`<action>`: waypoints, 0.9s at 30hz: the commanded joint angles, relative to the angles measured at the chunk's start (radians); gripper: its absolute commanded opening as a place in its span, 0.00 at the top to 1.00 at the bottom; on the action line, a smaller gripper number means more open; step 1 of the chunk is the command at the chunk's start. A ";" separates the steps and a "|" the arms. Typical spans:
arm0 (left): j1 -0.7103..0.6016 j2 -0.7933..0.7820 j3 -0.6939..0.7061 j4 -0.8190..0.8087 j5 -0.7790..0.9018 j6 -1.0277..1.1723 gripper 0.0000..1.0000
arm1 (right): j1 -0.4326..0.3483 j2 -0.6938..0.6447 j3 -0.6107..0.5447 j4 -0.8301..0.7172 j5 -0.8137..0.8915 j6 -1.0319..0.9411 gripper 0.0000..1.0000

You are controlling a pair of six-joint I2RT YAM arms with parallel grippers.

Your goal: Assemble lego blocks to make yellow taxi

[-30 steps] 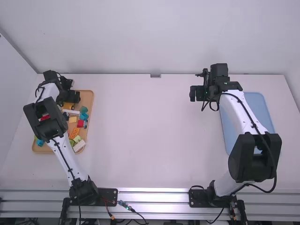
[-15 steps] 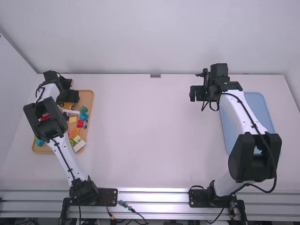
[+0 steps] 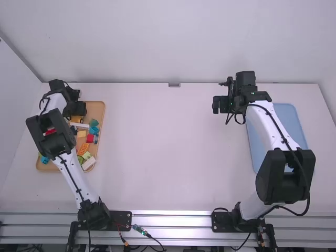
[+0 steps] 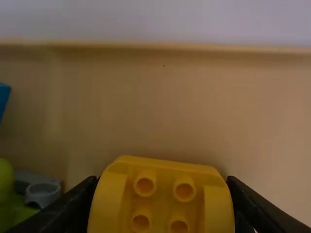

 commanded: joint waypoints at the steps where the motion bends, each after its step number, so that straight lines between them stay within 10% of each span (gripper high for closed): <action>1: 0.005 0.023 -0.031 -0.030 -0.067 0.008 0.34 | 0.000 0.005 0.024 -0.004 -0.003 0.003 0.01; 27: -0.022 0.023 0.214 -0.231 -0.061 -0.024 0.52 | 0.000 0.005 0.024 -0.006 -0.002 0.002 0.01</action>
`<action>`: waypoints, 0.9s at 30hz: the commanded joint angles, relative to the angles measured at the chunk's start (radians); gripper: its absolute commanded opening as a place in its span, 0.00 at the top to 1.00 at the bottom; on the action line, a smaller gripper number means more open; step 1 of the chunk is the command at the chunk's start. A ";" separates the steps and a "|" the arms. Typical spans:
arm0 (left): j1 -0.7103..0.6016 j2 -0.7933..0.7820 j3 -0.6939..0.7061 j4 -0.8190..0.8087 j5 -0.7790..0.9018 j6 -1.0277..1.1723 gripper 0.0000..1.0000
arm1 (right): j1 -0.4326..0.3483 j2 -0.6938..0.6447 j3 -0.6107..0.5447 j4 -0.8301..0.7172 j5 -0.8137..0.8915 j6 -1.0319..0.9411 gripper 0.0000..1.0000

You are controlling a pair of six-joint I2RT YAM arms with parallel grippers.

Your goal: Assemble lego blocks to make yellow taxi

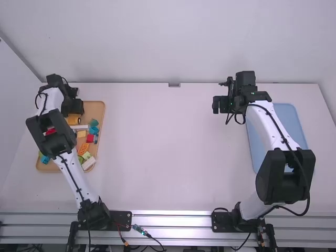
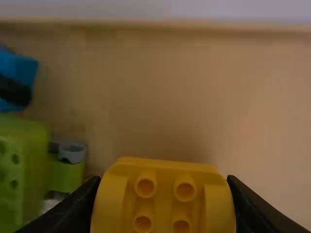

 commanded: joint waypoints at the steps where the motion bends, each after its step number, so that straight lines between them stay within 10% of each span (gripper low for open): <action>1: -0.010 0.009 0.068 -0.022 -0.002 -0.039 0.49 | 0.000 0.005 0.024 -0.005 -0.003 -0.002 0.00; 7: -0.039 0.009 0.179 -0.137 0.121 0.003 0.47 | 0.000 0.005 0.024 0.002 -0.002 -0.003 0.01; 27: -0.507 -0.090 0.200 -0.137 0.121 0.103 0.88 | 0.000 0.005 0.024 -0.005 -0.003 -0.002 0.01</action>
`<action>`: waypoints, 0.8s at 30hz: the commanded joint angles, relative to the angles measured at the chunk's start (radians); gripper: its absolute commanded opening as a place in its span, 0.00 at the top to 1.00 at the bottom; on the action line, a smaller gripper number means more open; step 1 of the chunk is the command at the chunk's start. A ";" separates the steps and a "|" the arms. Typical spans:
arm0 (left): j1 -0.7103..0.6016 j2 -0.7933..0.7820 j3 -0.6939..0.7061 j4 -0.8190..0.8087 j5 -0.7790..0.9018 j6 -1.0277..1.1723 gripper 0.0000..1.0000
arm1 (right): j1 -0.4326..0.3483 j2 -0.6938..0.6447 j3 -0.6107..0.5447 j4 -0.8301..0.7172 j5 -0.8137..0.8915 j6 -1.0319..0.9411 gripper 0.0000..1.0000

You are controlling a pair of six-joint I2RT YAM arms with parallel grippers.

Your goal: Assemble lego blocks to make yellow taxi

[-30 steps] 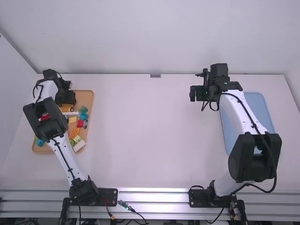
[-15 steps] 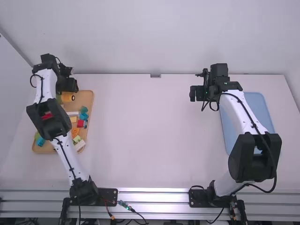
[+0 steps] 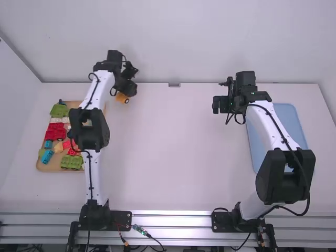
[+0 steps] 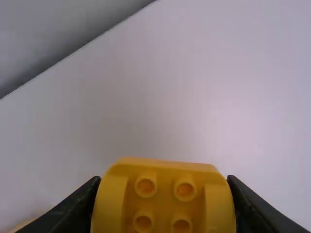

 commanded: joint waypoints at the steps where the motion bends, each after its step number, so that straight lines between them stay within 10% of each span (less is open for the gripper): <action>1: -0.046 -0.079 -0.022 -0.009 -0.030 0.005 0.87 | 0.000 0.005 0.024 -0.006 -0.003 0.004 0.01; 10: -0.183 -0.197 -0.253 0.092 -0.073 0.061 0.98 | 0.000 0.005 0.024 -0.012 -0.002 0.005 0.01; 18: -0.290 -0.625 -0.844 0.428 0.031 0.161 0.93 | -0.001 0.005 0.024 -0.005 0.048 0.005 0.01; 24: -0.433 -0.750 -1.019 0.423 0.154 0.280 0.88 | -0.005 0.005 0.024 -0.012 0.077 0.004 0.01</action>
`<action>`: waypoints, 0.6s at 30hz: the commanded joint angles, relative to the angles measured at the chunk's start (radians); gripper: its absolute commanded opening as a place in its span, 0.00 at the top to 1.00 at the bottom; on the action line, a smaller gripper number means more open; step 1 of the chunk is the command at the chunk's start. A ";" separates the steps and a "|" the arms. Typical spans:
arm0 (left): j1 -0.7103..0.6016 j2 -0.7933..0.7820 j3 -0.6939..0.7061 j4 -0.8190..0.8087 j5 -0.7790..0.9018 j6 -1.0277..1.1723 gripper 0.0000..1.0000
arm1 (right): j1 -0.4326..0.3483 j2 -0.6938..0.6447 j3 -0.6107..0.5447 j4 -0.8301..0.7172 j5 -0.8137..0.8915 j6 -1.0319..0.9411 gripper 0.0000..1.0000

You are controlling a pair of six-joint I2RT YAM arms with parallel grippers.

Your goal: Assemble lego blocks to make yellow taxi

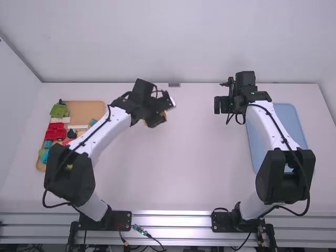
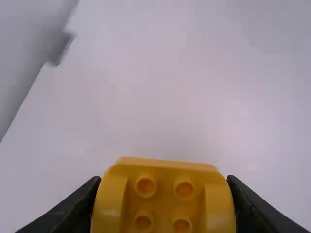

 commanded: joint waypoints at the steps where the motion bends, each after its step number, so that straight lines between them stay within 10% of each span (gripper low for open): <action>1: -0.076 -0.007 -0.054 -0.029 0.095 0.083 0.89 | -0.009 0.005 0.024 -0.008 0.020 0.005 0.01; 18: -0.256 0.073 -0.327 0.240 0.024 -0.001 0.88 | -0.037 0.005 0.024 -0.023 0.016 0.002 0.01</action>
